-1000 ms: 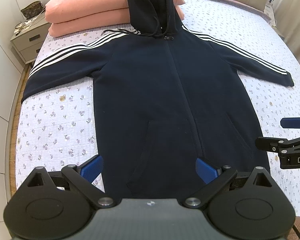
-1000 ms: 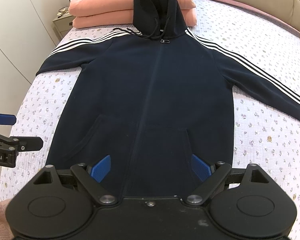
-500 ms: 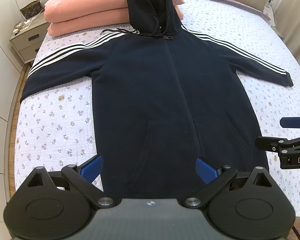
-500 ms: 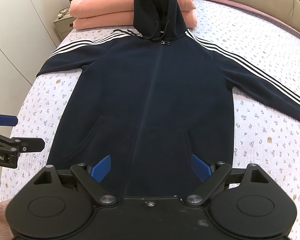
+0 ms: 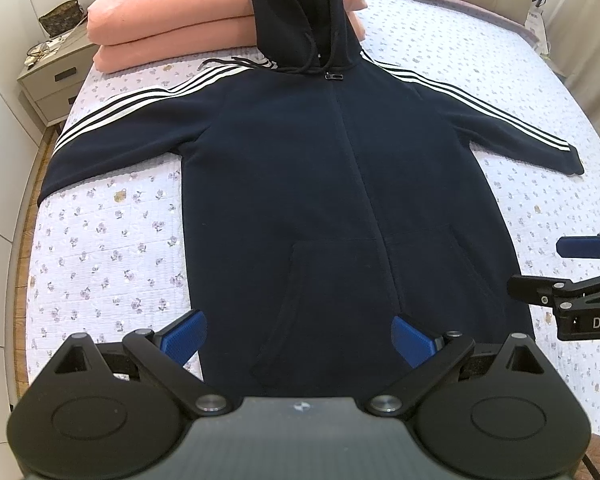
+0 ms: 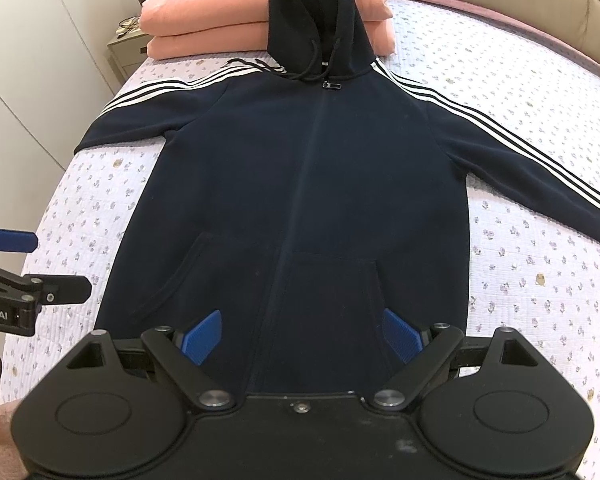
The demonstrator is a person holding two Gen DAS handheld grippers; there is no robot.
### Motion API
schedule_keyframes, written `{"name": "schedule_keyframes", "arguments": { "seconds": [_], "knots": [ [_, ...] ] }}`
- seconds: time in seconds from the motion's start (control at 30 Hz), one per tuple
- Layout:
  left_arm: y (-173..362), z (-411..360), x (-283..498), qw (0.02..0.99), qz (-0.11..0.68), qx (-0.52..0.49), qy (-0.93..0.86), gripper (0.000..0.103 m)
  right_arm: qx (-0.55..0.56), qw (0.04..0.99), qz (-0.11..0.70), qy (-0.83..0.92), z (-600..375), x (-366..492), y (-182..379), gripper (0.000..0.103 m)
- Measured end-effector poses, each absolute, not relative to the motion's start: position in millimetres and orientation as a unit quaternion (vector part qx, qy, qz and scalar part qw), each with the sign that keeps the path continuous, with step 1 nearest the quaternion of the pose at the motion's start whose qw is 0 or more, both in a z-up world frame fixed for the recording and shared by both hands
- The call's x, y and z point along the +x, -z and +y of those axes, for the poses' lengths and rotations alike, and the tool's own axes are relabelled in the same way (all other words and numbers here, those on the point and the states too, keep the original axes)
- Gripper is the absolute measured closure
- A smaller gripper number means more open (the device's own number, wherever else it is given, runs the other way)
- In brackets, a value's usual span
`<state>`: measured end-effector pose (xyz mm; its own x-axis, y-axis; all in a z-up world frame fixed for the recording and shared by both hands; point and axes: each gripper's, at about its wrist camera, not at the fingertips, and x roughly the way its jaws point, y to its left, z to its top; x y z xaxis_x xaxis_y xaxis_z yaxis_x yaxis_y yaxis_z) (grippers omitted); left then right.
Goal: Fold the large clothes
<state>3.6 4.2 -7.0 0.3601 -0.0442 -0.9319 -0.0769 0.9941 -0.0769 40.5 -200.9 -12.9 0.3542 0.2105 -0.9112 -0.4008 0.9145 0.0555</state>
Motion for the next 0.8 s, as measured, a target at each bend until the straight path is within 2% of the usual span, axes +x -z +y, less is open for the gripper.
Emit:
{"name": "schedule_keyframes", "arguments": {
  "seconds": [0.8],
  "knots": [
    [-12, 0, -1, 0.848, 0.529, -0.033, -0.021, 0.002, -0.090, 0.819, 0.535, -0.186, -200, 40, 14, 0.000]
  ]
}}
